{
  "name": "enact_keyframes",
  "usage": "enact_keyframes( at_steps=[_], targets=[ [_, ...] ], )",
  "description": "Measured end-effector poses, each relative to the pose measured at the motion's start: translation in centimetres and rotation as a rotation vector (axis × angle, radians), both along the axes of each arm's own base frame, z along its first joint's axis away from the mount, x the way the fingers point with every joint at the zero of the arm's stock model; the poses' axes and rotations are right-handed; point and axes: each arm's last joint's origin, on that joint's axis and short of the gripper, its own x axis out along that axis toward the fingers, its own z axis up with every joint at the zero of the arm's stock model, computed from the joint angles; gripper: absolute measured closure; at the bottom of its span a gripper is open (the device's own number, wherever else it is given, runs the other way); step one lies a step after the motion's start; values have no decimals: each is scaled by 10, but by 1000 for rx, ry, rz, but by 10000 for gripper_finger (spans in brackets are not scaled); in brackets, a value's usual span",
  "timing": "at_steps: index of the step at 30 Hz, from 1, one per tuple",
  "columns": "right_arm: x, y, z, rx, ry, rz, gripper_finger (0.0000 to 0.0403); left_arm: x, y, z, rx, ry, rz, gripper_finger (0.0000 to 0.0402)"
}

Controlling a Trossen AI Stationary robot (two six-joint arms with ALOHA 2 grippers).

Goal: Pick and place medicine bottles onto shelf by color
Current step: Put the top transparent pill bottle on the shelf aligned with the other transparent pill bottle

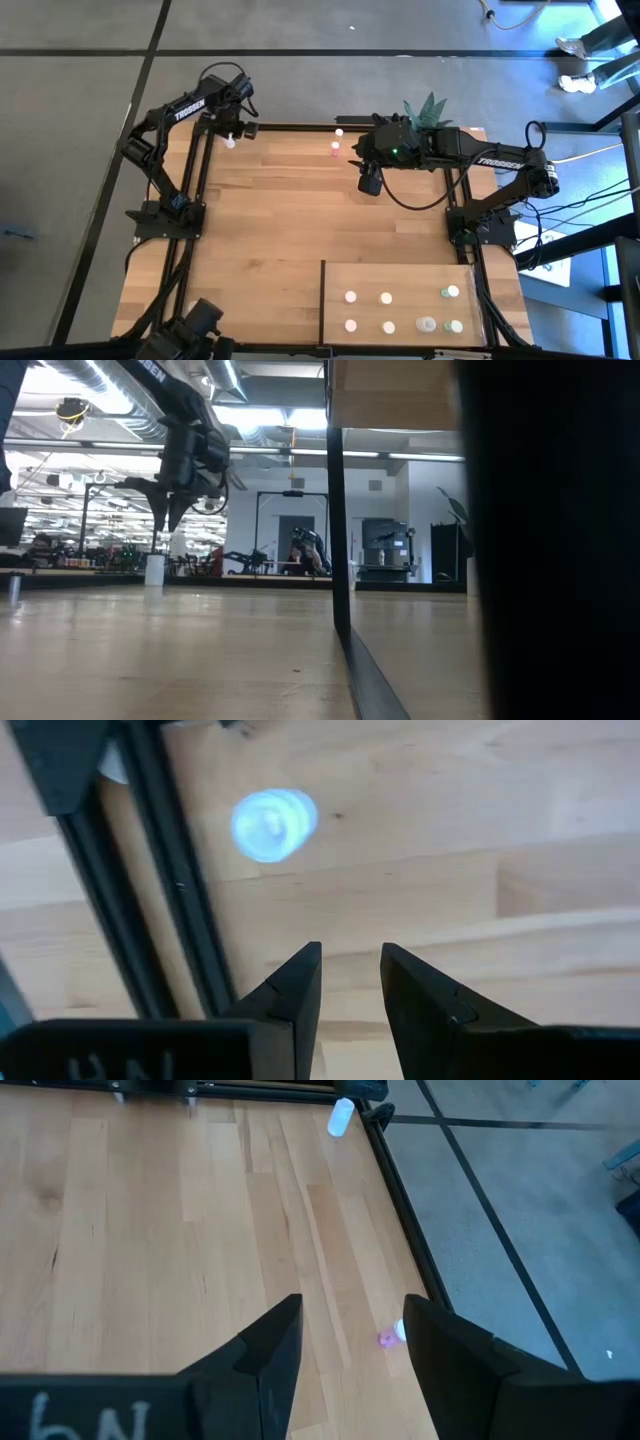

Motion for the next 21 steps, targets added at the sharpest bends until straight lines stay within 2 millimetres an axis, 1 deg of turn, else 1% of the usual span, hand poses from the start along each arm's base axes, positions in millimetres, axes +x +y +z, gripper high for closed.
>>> enact_keyframes(
  at_steps=[8, 12, 21],
  targets=[
    [0, 0, 0, -1, 1, 1, 226, 5, -6, 0, -35, 5, -134, 303],
    [0, 0, 0, 0, 0, 0, 226, 12, -11, 0, -43, 13, -190, 303],
    [0, 0, 0, -2, 0, 1, 226, 25, -18, 0, -18, 27, -233, 303]
  ],
)
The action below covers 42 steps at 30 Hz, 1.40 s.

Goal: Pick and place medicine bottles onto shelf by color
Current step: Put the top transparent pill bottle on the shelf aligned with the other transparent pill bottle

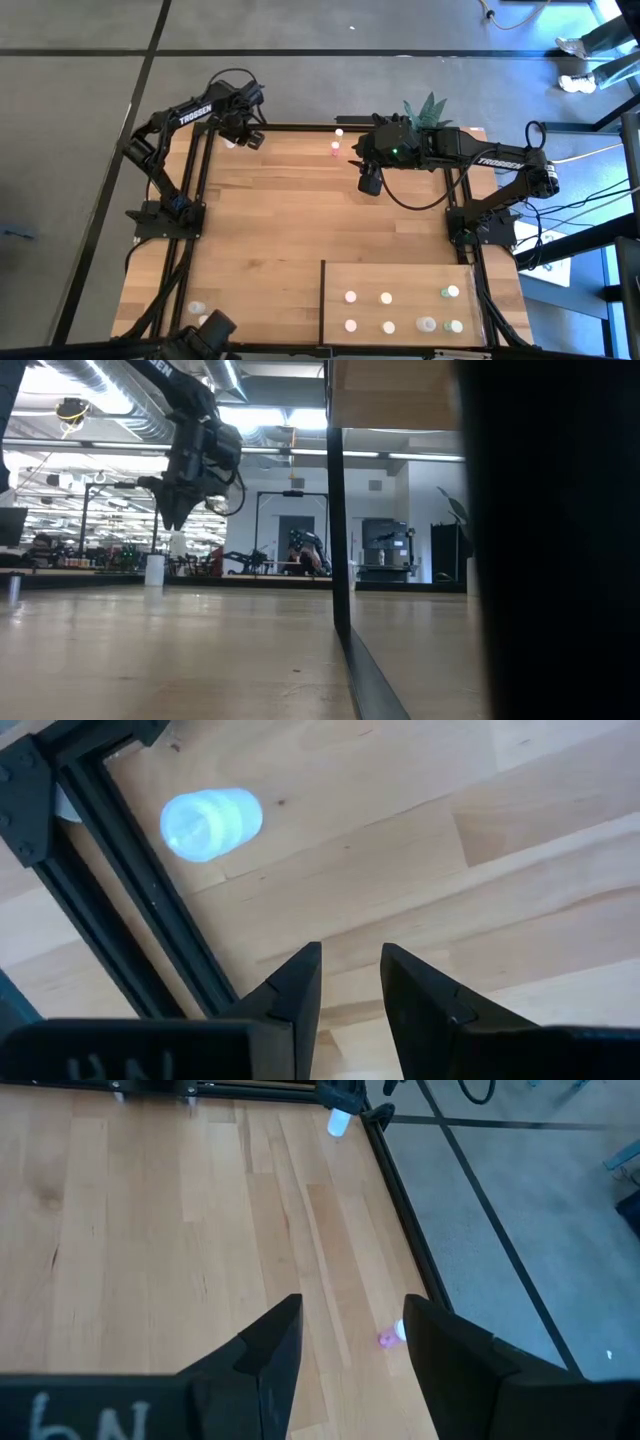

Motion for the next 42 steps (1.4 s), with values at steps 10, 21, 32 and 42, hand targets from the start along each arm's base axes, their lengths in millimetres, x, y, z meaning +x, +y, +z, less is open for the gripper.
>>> enact_keyframes(
  at_steps=[10, 21, 32, 42],
  targets=[
    [0, 0, 0, 1, -1, -1, 226, 6, -1, 0, 10, -35, 11, 253],
    [0, 0, 0, 2, 0, -1, 226, -11, 12, -1, 79, 20, 132, 83],
    [0, 0, 0, 0, 0, 0, 226, -31, 26, -23, 121, -7, 200, 66],
    [0, 0, 0, 0, 0, 0, 226, -42, 27, -42, 123, -8, 239, 67]
  ],
)
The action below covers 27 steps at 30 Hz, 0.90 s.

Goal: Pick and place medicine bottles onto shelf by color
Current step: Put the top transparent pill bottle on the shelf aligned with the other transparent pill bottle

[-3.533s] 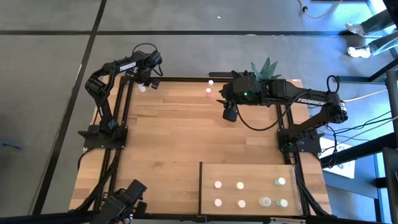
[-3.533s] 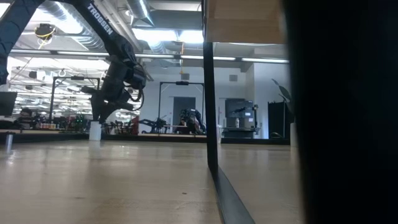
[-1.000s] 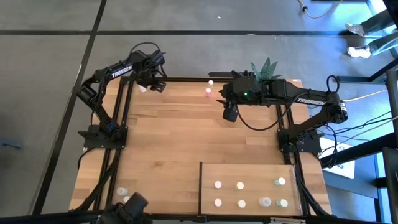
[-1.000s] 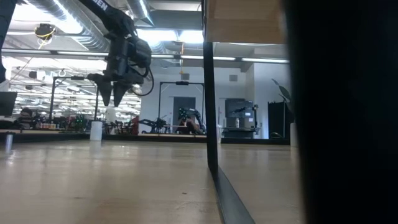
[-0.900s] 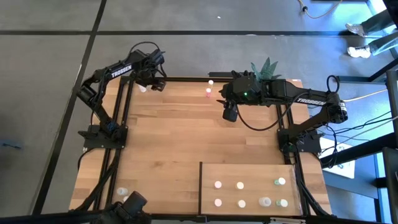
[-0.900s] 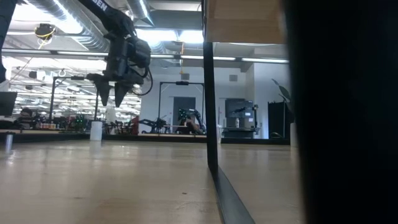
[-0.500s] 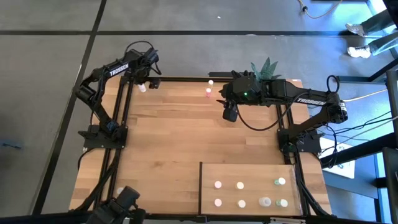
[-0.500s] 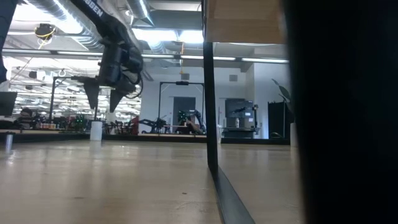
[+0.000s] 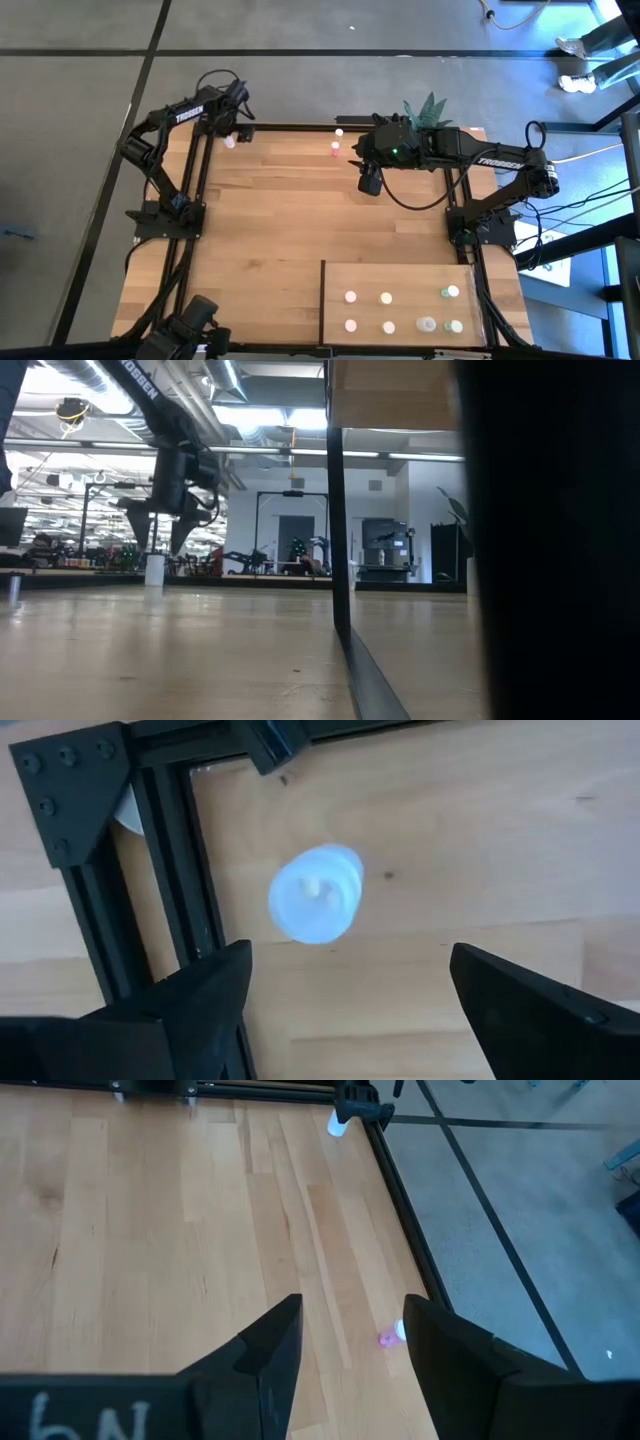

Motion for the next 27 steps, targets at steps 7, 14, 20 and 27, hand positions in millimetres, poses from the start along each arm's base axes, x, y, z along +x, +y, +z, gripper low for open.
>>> enact_keyframes(
  at_steps=[7, 14, 20, 27],
  targets=[
    [0, 0, 0, 0, 1, 1, 226, 0, 0, -11, 32, -16, -2, 67],
    [0, 0, 0, 0, 1, 0, 226, 0, 3, -11, 66, 0, -21, 67],
    [0, 0, 0, 0, 0, 0, 226, 1, 4, -10, 74, -1, -21, 67],
    [0, 0, 0, 0, 0, 0, 226, 0, 4, -10, 77, 5, -20, 67]
  ],
)
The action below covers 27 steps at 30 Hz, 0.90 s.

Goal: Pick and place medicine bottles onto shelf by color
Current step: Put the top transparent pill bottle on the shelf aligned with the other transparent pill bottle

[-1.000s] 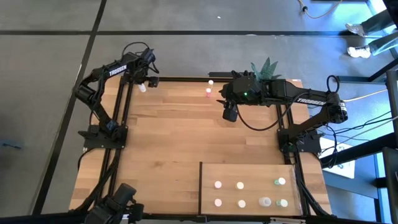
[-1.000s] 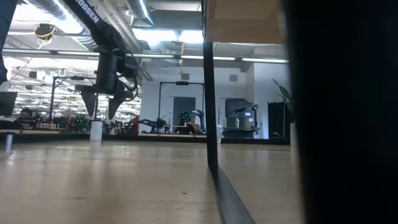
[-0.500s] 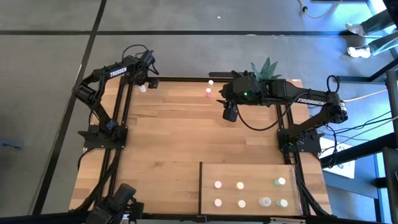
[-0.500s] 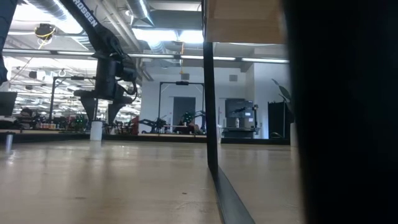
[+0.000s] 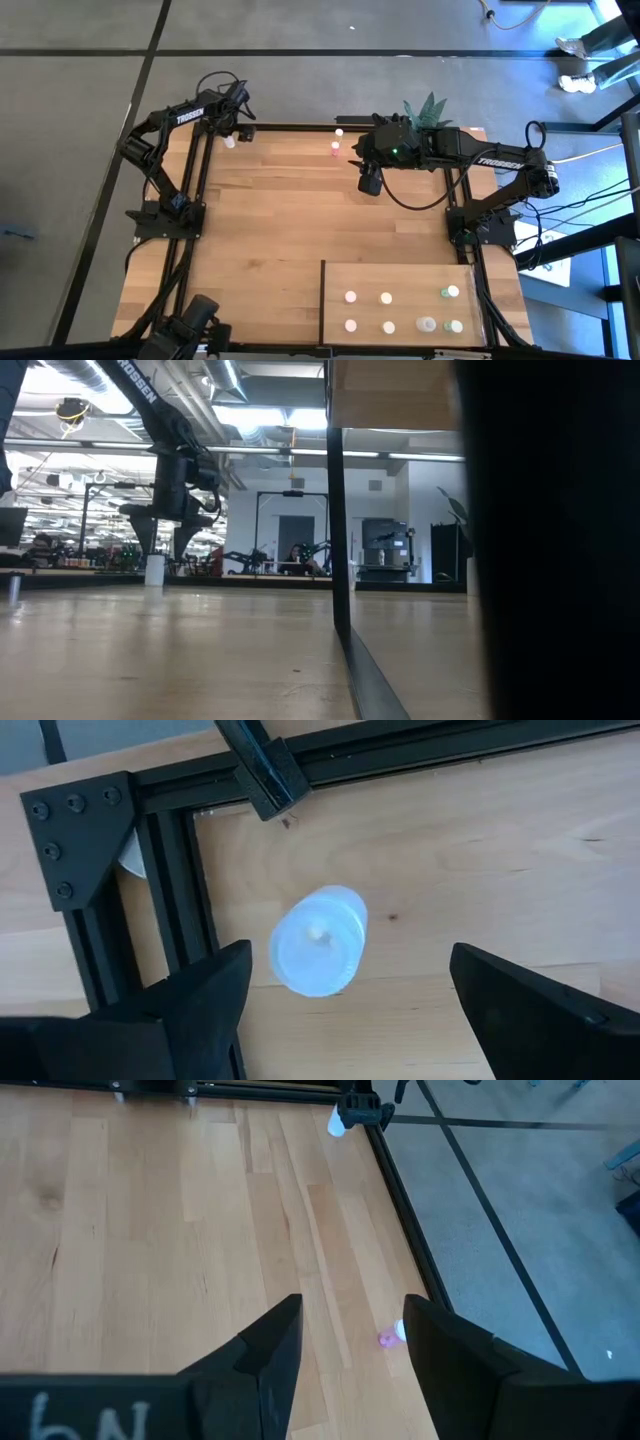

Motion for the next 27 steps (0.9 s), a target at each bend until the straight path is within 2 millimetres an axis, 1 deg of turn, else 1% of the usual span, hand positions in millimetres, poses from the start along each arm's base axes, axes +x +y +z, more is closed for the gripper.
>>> enact_keyframes(
  at_steps=[8, 19, 22, 24, 27],
  targets=[
    [0, 0, 0, 0, 0, -1, 226, -1, 3, 0, 28, -4, 38, 67],
    [0, 0, 0, 1, 0, -1, 226, -2, 3, -1, 19, -2, 25, 68],
    [0, 0, 0, -1, 0, 0, 226, -1, 5, -6, -4, -10, 26, 69],
    [0, 0, 0, 0, 0, 0, 226, 0, 6, -12, -42, -39, 22, 69],
    [0, 0, 0, 0, 0, 0, 226, 2, 7, -20, -65, -29, 13, 69]
  ],
)
